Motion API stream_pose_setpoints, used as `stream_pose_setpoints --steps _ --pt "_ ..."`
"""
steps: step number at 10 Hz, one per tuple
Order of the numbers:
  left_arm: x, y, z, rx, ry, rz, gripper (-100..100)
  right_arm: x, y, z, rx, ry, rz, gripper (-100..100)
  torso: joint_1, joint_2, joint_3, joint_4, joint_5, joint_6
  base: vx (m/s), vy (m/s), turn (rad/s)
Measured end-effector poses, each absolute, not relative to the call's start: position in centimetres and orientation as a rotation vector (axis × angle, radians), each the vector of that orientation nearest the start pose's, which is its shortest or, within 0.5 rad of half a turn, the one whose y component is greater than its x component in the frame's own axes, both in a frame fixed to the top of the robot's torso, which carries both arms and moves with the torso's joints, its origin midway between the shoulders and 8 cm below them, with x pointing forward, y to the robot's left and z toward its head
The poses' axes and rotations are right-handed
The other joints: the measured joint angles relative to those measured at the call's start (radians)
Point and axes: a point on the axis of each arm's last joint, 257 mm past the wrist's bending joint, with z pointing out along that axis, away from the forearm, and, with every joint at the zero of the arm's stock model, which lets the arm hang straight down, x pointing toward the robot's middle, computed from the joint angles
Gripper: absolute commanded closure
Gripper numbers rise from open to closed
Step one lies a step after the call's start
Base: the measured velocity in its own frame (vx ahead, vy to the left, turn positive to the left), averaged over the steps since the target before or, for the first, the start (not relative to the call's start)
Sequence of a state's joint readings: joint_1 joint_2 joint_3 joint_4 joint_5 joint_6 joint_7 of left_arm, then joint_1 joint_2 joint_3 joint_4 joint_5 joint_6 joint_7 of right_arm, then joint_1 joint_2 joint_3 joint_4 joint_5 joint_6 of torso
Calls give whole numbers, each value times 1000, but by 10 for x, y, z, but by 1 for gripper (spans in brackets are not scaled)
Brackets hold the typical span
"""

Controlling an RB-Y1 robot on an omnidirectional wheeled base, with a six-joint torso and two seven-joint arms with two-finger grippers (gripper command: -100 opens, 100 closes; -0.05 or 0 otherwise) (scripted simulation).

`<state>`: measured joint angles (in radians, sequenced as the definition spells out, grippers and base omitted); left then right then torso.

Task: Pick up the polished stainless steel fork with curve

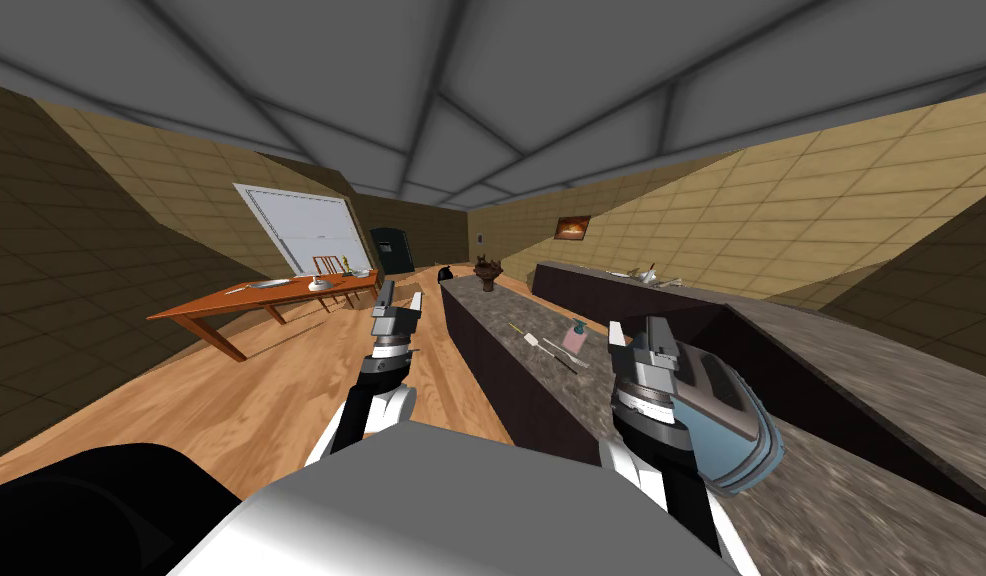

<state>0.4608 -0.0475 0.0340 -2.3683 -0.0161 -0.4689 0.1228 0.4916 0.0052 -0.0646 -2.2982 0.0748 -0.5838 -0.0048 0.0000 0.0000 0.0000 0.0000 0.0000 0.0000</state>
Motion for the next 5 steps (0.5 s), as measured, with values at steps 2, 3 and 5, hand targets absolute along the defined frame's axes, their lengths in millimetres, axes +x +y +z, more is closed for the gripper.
stream_pose_setpoints --steps 2,3,5 --pt "329 286 70 -643 483 -1405 0 324 -278 52 474 612 1225 -100 3 1 0 0 1 0 -15 62 -37" --pt "329 286 70 -643 483 -1405 0 324 -274 52 447 634 1225 -100 4 1 1 0 1 0 -33 91 -46" --pt "329 286 70 -643 483 -1405 0 323 -266 54 384 680 1224 -100 7 2 1 0 1 0 -31 114 -48"
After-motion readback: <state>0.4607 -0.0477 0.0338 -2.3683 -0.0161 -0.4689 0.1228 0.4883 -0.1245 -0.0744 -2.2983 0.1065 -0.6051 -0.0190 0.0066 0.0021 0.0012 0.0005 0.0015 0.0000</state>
